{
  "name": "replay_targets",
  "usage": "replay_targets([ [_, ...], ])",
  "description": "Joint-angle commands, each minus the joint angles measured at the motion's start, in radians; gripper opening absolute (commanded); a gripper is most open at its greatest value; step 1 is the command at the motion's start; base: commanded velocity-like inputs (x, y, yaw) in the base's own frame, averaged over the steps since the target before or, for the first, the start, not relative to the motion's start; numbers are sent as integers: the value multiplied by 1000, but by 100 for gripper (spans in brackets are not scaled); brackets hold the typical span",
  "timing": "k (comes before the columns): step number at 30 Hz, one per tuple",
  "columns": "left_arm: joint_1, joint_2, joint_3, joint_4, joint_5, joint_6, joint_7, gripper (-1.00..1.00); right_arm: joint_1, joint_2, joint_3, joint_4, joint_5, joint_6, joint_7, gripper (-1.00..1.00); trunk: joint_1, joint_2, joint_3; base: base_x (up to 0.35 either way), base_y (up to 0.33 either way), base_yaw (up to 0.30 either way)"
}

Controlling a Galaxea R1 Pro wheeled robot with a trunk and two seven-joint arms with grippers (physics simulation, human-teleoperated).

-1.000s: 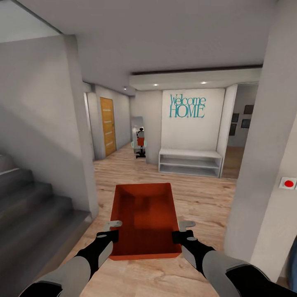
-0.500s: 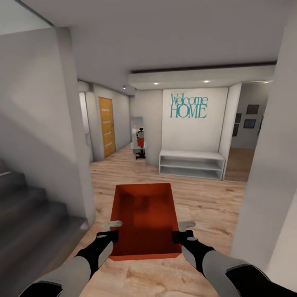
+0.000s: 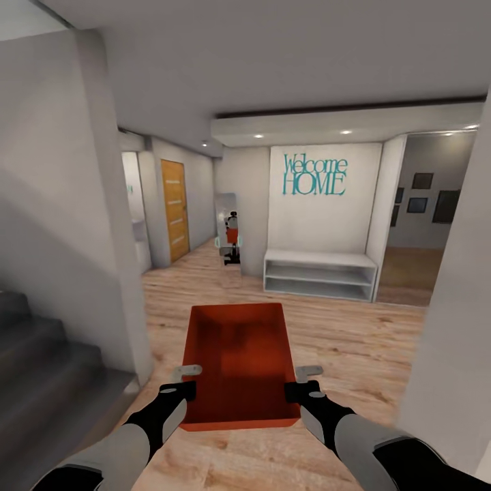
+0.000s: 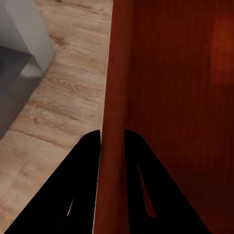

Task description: Move the two storage containers from the living room to the garage. In the garage, place one container on the floor and stack the other container on top of it (either order is fine).

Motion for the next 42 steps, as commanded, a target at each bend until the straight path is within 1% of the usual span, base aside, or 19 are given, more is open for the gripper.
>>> replay_targets([
  [1,-1,47,81,-7,-14,7,13,-100,0,1,-24,2,-7,-2,-2,-100,1,-1,0,324,0,0],
  [17,-1,51,81,-8,-11,7,13,-100,0,1,-24,2,-6,-9,-2,-100,1,-1,0,324,0,0],
  [42,-1,51,81,-6,-11,7,13,-100,0,1,-24,2,-7,-9,-2,-100,1,-1,0,325,0,0],
])
